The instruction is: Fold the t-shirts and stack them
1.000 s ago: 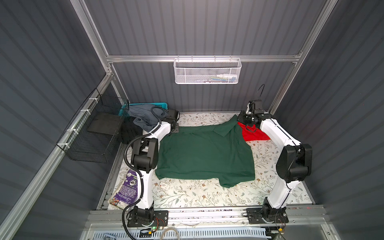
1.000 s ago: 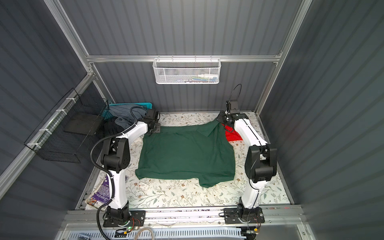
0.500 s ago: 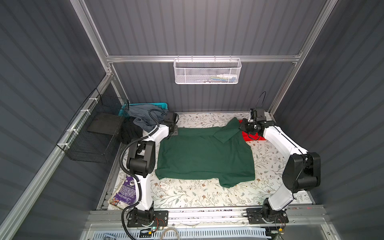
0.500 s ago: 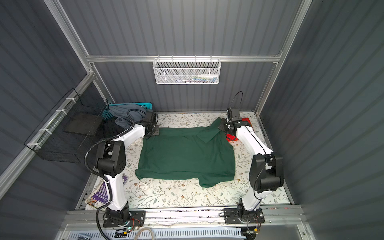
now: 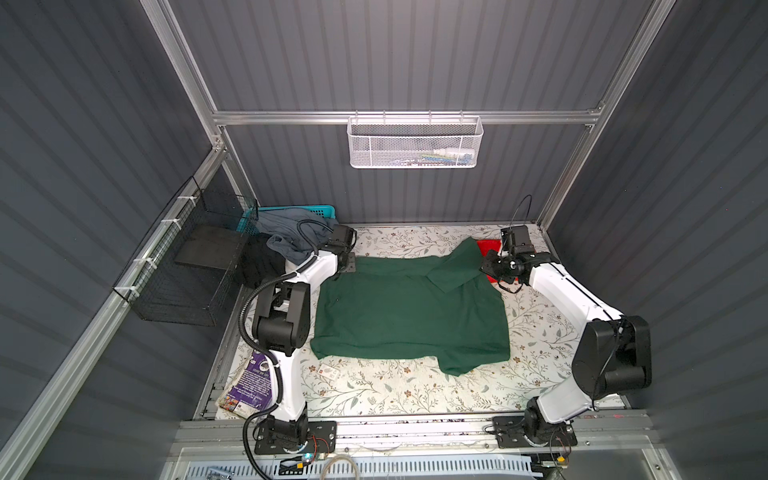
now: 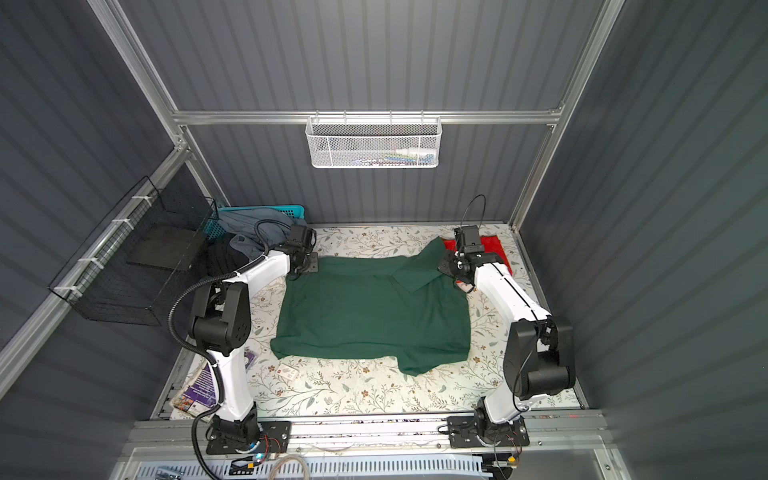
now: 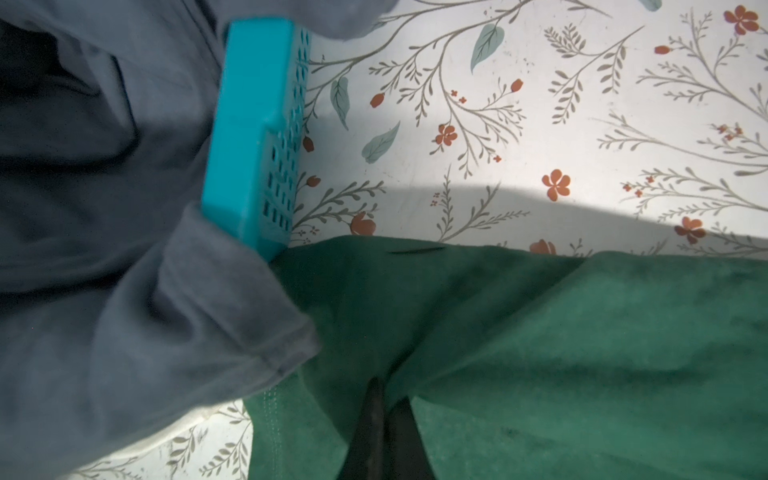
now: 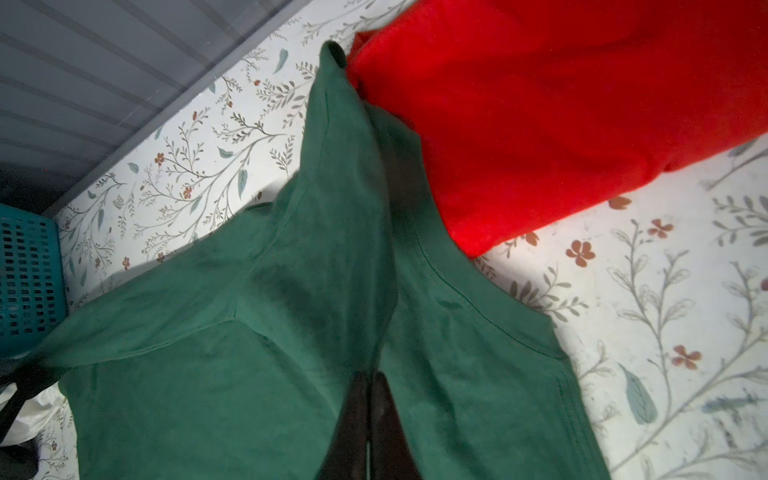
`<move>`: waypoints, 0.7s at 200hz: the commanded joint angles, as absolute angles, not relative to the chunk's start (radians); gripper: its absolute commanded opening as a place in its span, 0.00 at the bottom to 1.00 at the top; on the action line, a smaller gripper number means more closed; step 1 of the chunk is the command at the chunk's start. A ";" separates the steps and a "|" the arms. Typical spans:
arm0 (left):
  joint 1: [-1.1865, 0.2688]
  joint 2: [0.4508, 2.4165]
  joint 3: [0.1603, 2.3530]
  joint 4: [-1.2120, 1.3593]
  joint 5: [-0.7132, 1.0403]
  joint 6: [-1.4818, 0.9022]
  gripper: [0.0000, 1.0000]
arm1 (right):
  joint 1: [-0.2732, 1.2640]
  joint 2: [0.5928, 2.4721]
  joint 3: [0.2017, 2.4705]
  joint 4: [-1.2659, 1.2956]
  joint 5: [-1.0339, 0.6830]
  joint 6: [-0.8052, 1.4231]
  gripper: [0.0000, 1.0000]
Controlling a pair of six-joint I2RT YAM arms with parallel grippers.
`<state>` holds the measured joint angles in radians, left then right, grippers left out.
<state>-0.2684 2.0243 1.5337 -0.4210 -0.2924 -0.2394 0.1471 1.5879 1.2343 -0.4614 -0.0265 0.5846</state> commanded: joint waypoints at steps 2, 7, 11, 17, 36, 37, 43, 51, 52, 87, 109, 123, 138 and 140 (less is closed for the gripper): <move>-0.262 1.989 1.517 -0.420 -0.306 -0.245 0.01 | 0.157 1.559 1.203 -0.486 -0.002 0.608 0.00; -0.262 1.989 1.514 -0.419 -0.306 -0.246 0.00 | 0.159 1.556 1.196 -0.488 0.000 0.612 0.00; -0.262 1.989 1.511 -0.419 -0.308 -0.247 0.00 | 0.159 1.553 1.191 -0.486 0.000 0.614 0.00; -0.262 1.988 1.509 -0.419 -0.308 -0.248 0.01 | 0.161 1.548 1.182 -0.485 0.000 0.618 0.00; -0.262 1.988 1.506 -0.424 -0.313 -0.255 0.00 | 0.164 1.537 1.161 -0.489 0.004 0.626 0.00; -0.262 1.989 1.505 -0.424 -0.312 -0.255 0.00 | 0.165 1.537 1.160 -0.489 0.004 0.626 0.00; -0.262 1.990 1.503 -0.426 -0.313 -0.255 0.00 | 0.166 1.535 1.155 -0.491 0.005 0.629 0.00; -0.262 1.990 1.502 -0.426 -0.315 -0.256 0.00 | 0.166 1.531 1.148 -0.495 0.004 0.632 0.00; -0.262 1.990 1.502 -0.427 -0.315 -0.257 0.00 | 0.167 1.530 1.146 -0.495 0.003 0.633 0.00; -0.262 1.991 1.506 -0.431 -0.326 -0.256 0.00 | 0.172 1.498 1.107 -0.510 0.017 0.644 0.00; -0.262 1.988 1.508 -0.430 -0.332 -0.257 0.00 | 0.173 1.480 1.093 -0.518 0.027 0.646 0.00; -0.263 1.986 1.512 -0.429 -0.334 -0.257 0.01 | 0.172 1.477 1.098 -0.525 0.023 0.647 0.00; -0.262 1.982 1.521 -0.429 -0.330 -0.255 0.01 | 0.172 1.480 1.121 -0.535 0.004 0.647 0.00; -0.262 1.981 1.521 -0.430 -0.329 -0.255 0.01 | 0.172 1.481 1.123 -0.535 0.000 0.646 0.00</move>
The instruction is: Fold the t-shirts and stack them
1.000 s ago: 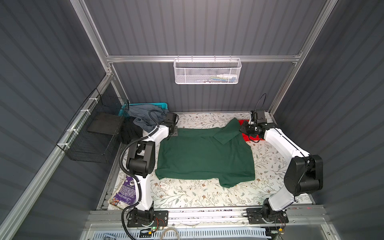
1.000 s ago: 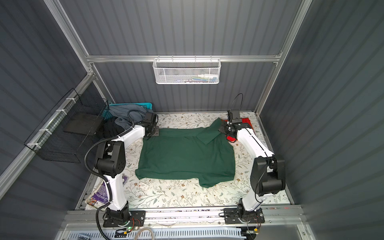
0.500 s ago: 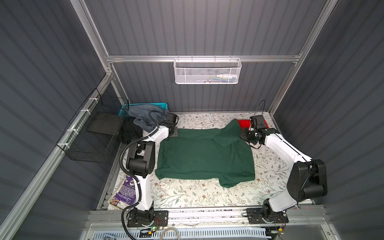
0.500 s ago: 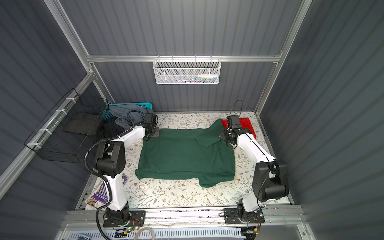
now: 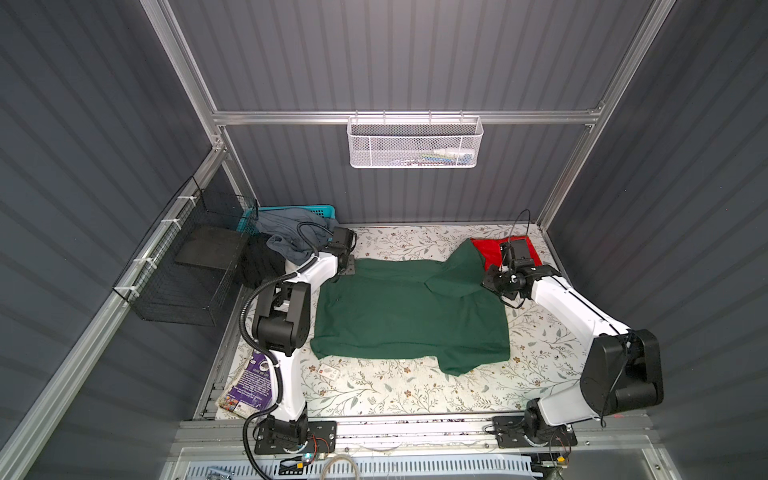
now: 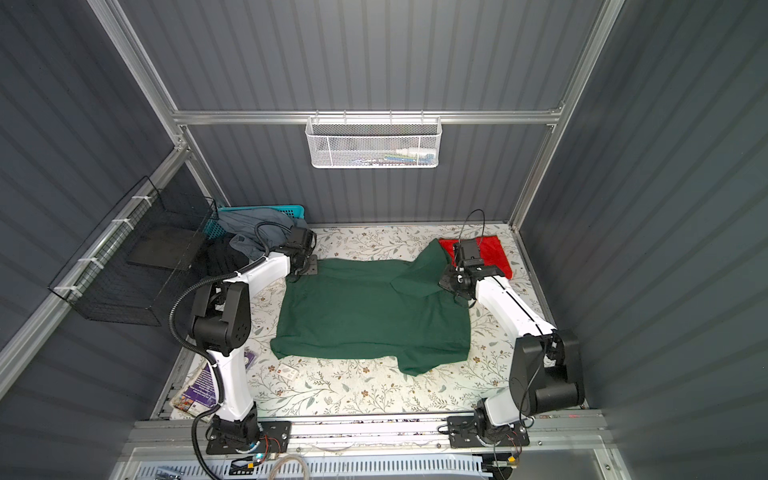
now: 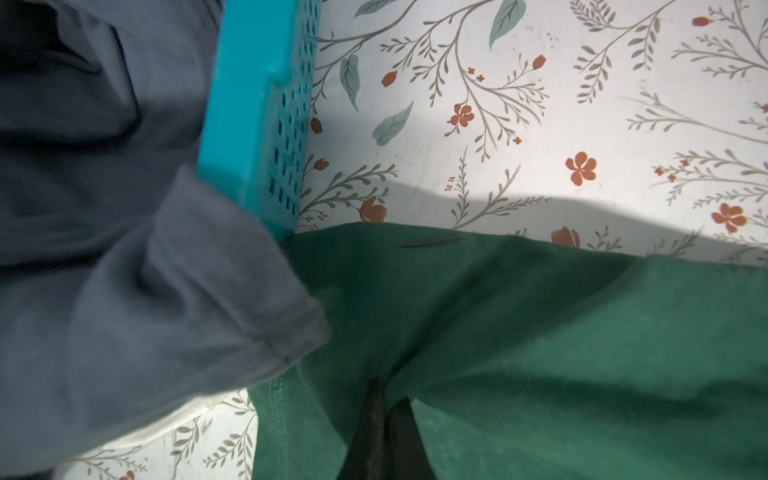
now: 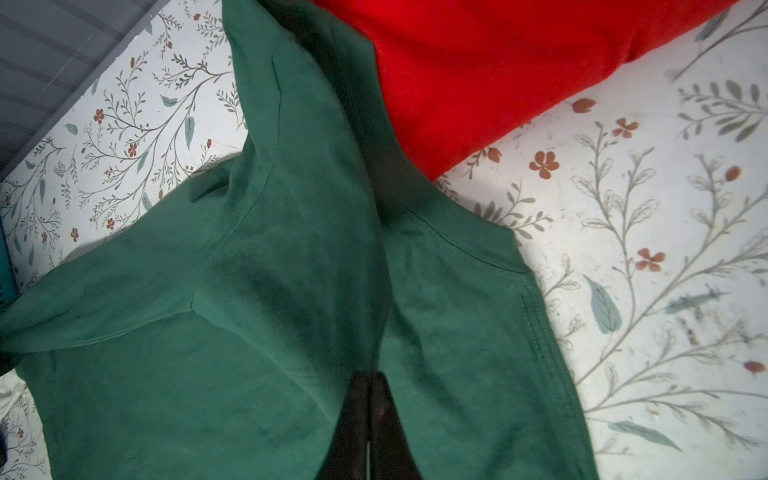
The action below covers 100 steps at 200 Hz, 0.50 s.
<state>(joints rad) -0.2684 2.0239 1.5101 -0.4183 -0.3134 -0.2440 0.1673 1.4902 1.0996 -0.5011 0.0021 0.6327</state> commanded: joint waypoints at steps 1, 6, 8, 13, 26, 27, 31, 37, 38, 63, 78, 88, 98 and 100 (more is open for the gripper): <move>-0.262 1.981 1.521 -0.430 -0.328 -0.254 0.01 | 0.172 1.481 1.125 -0.534 -0.001 0.646 0.00; -0.262 1.978 1.524 -0.429 -0.325 -0.251 0.02 | 0.172 1.482 1.129 -0.533 -0.010 0.646 0.00; -0.262 1.978 1.524 -0.430 -0.323 -0.251 0.02 | 0.172 1.484 1.134 -0.534 -0.015 0.648 0.00; -0.262 1.975 1.526 -0.432 -0.322 -0.249 0.02 | 0.172 1.485 1.140 -0.538 -0.024 0.650 0.00; -0.262 1.965 1.526 -0.437 -0.319 -0.243 0.03 | 0.172 1.492 1.161 -0.554 -0.038 0.652 0.00; -0.262 1.965 1.526 -0.437 -0.320 -0.243 0.03 | 0.172 1.492 1.162 -0.555 -0.039 0.653 0.00; -0.263 1.961 1.524 -0.437 -0.318 -0.240 0.04 | 0.172 1.496 1.170 -0.566 -0.043 0.654 0.00; -0.262 1.957 1.519 -0.437 -0.319 -0.235 0.04 | 0.172 1.496 1.177 -0.572 -0.049 0.654 0.00; -0.262 1.955 1.519 -0.437 -0.319 -0.235 0.04 | 0.172 1.496 1.178 -0.573 -0.050 0.654 0.00; -0.262 1.947 1.509 -0.441 -0.345 -0.216 0.05 | 0.172 1.481 1.203 -0.577 -0.093 0.663 0.00; -0.262 1.951 1.512 -0.441 -0.352 -0.206 0.05 | 0.172 1.472 1.218 -0.581 -0.098 0.663 0.00; -0.263 1.953 1.516 -0.438 -0.349 -0.204 0.05 | 0.172 1.471 1.224 -0.587 -0.092 0.661 0.00; -0.262 1.954 1.519 -0.436 -0.344 -0.204 0.06 | 0.172 1.469 1.222 -0.595 -0.086 0.657 0.00; -0.262 1.955 1.519 -0.435 -0.343 -0.204 0.06 | 0.172 1.469 1.220 -0.597 -0.083 0.657 0.00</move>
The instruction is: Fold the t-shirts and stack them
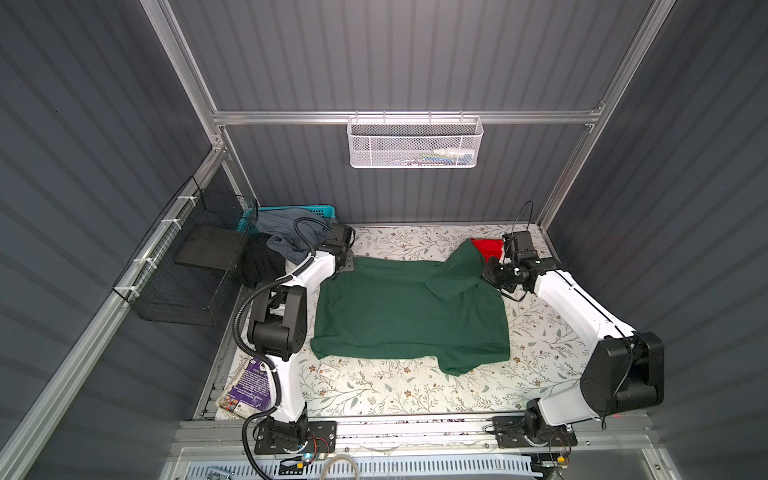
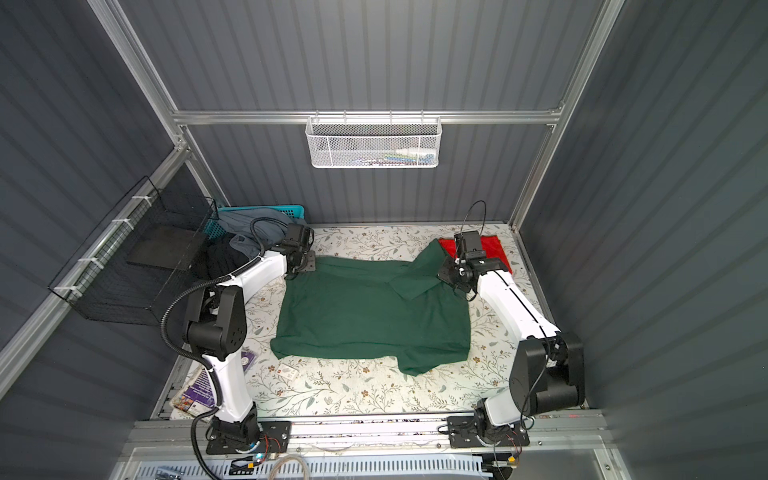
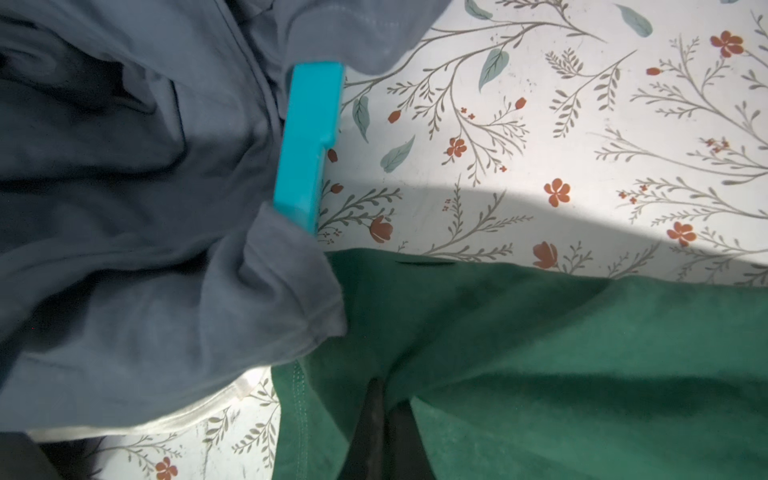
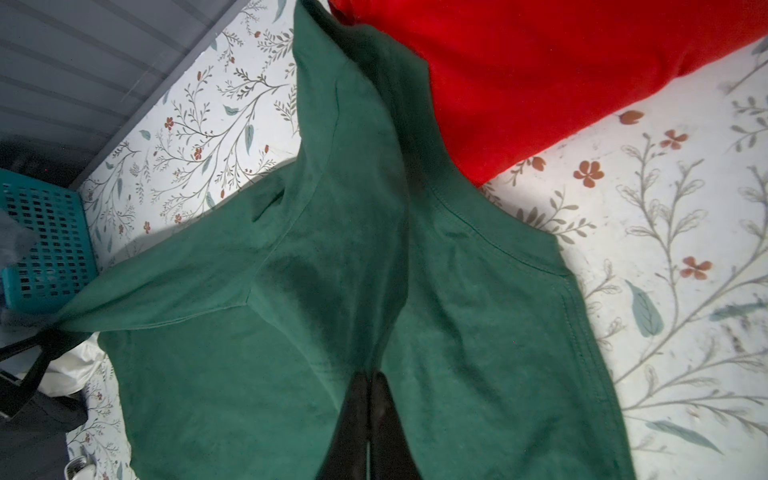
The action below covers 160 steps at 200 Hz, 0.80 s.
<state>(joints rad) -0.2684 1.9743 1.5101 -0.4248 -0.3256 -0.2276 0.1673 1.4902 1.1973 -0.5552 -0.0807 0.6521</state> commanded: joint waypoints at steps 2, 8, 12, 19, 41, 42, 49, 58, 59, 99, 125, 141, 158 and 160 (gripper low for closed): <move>-0.262 1.956 1.521 -0.436 -0.342 -0.204 0.06 | 0.172 1.470 1.219 -0.599 -0.082 0.657 0.00; -0.262 1.955 1.521 -0.434 -0.342 -0.204 0.06 | 0.172 1.469 1.212 -0.600 -0.081 0.658 0.00; -0.262 1.957 1.522 -0.433 -0.341 -0.204 0.06 | 0.172 1.470 1.211 -0.601 -0.081 0.659 0.00; -0.262 1.962 1.525 -0.434 -0.341 -0.204 0.06 | 0.172 1.468 1.200 -0.603 -0.086 0.662 0.00; -0.262 1.973 1.536 -0.440 -0.340 -0.203 0.06 | 0.172 1.466 1.172 -0.595 -0.095 0.673 0.00; -0.262 1.973 1.536 -0.440 -0.340 -0.204 0.06 | 0.172 1.465 1.170 -0.594 -0.096 0.675 0.00; -0.262 1.974 1.537 -0.439 -0.338 -0.204 0.06 | 0.172 1.465 1.163 -0.596 -0.098 0.674 0.00; -0.262 1.974 1.537 -0.439 -0.337 -0.204 0.06 | 0.171 1.465 1.151 -0.599 -0.099 0.677 0.00; -0.262 1.974 1.537 -0.438 -0.337 -0.204 0.06 | 0.172 1.464 1.150 -0.599 -0.099 0.677 0.00; -0.262 1.972 1.529 -0.434 -0.337 -0.209 0.06 | 0.175 1.448 1.091 -0.594 -0.116 0.701 0.00; -0.262 1.976 1.532 -0.434 -0.330 -0.210 0.06 | 0.176 1.448 1.051 -0.584 -0.134 0.719 0.00; -0.262 1.980 1.541 -0.440 -0.329 -0.209 0.06 | 0.176 1.448 1.054 -0.611 -0.114 0.707 0.00; -0.262 1.978 1.538 -0.436 -0.328 -0.210 0.07 | 0.177 1.438 1.035 -0.603 -0.142 0.711 0.00; -0.262 1.978 1.538 -0.435 -0.328 -0.211 0.07 | 0.177 1.437 1.033 -0.602 -0.144 0.712 0.00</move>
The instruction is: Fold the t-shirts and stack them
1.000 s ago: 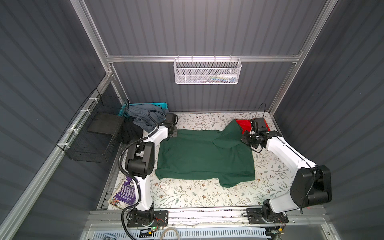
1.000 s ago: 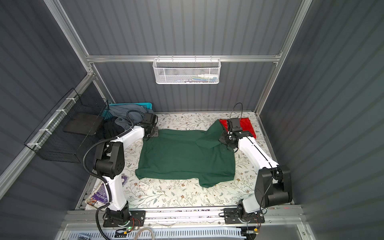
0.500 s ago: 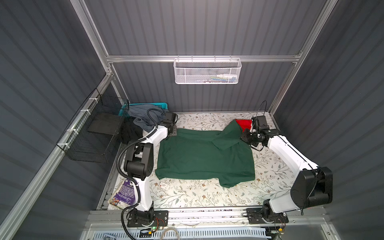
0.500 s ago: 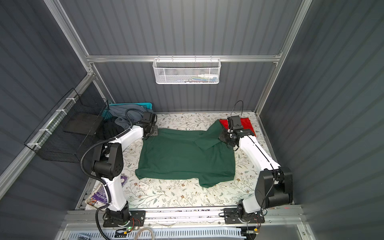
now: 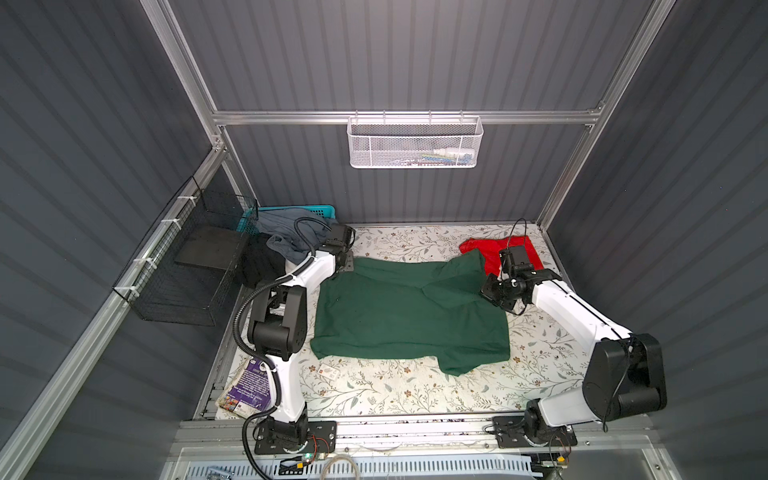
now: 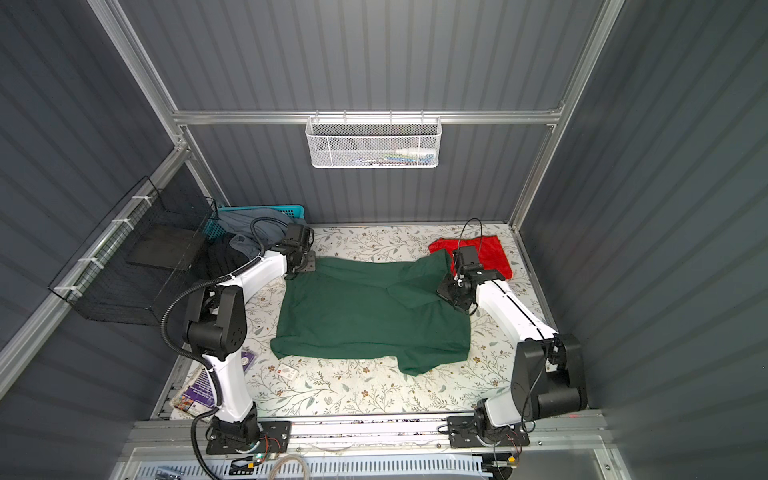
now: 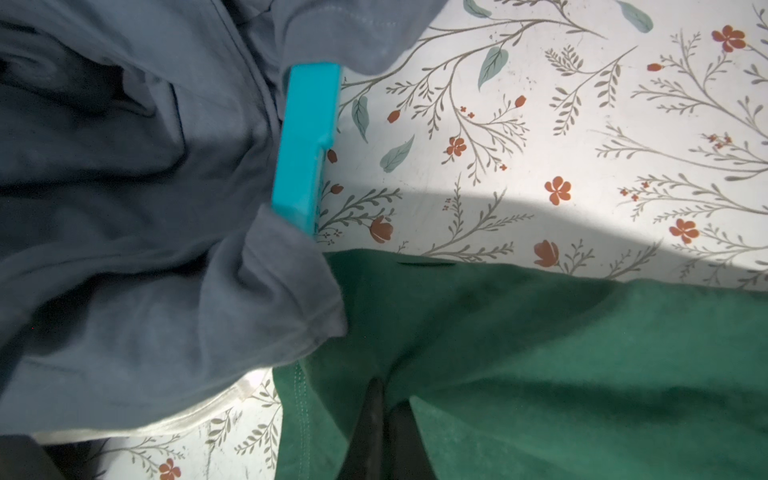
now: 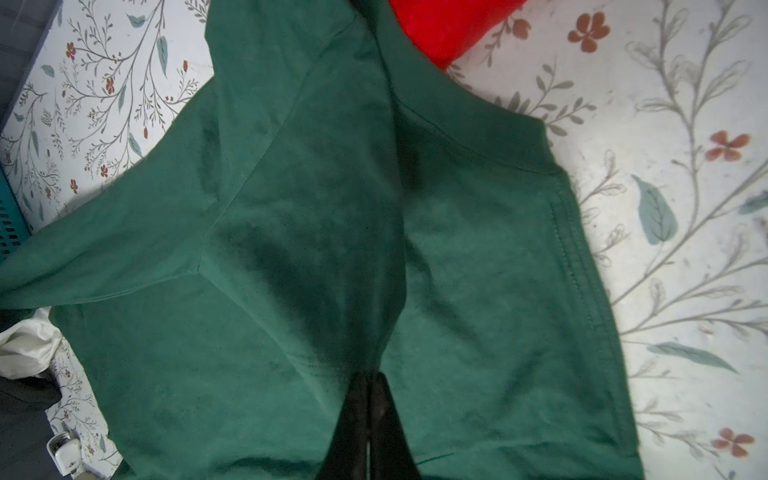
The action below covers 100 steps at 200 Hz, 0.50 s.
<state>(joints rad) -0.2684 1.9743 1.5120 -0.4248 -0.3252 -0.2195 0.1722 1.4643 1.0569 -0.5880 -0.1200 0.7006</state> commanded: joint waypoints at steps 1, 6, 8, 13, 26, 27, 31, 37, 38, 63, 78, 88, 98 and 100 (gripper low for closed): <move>-0.262 1.978 1.537 -0.434 -0.327 -0.211 0.07 | 0.177 1.437 1.031 -0.601 -0.146 0.713 0.00; -0.262 1.977 1.537 -0.433 -0.326 -0.212 0.07 | 0.178 1.433 1.019 -0.591 -0.158 0.721 0.00; -0.262 1.977 1.536 -0.432 -0.326 -0.213 0.07 | 0.178 1.433 1.017 -0.589 -0.160 0.723 0.00; -0.263 1.979 1.537 -0.432 -0.324 -0.214 0.07 | 0.178 1.432 1.005 -0.585 -0.167 0.729 0.00; -0.262 1.983 1.539 -0.431 -0.321 -0.216 0.06 | 0.180 1.436 0.987 -0.571 -0.179 0.740 0.00; -0.262 1.983 1.539 -0.431 -0.322 -0.217 0.07 | 0.181 1.437 0.986 -0.569 -0.180 0.741 0.00; -0.262 1.985 1.539 -0.431 -0.320 -0.218 0.07 | 0.181 1.440 0.982 -0.568 -0.184 0.744 0.00; -0.262 1.986 1.540 -0.430 -0.319 -0.218 0.06 | 0.182 1.445 0.976 -0.562 -0.190 0.748 0.00; -0.262 1.987 1.540 -0.430 -0.319 -0.219 0.06 | 0.183 1.446 0.975 -0.560 -0.192 0.749 0.00; -0.262 1.988 1.542 -0.432 -0.312 -0.222 0.06 | 0.203 1.455 0.962 -0.555 -0.184 0.763 0.00; -0.262 1.987 1.540 -0.432 -0.313 -0.224 0.06 | 0.205 1.460 0.961 -0.556 -0.172 0.757 0.00; -0.262 1.987 1.538 -0.433 -0.312 -0.224 0.06 | 0.206 1.466 0.971 -0.568 -0.154 0.748 0.00; -0.262 1.985 1.536 -0.432 -0.311 -0.226 0.06 | 0.206 1.473 0.989 -0.586 -0.136 0.736 0.00; -0.262 1.986 1.536 -0.432 -0.311 -0.226 0.06 | 0.206 1.475 0.992 -0.587 -0.133 0.733 0.00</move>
<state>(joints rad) -0.2684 1.9747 1.5120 -0.4248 -0.3210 -0.2203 0.2035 1.4487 0.9688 -0.5621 -0.1734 0.7441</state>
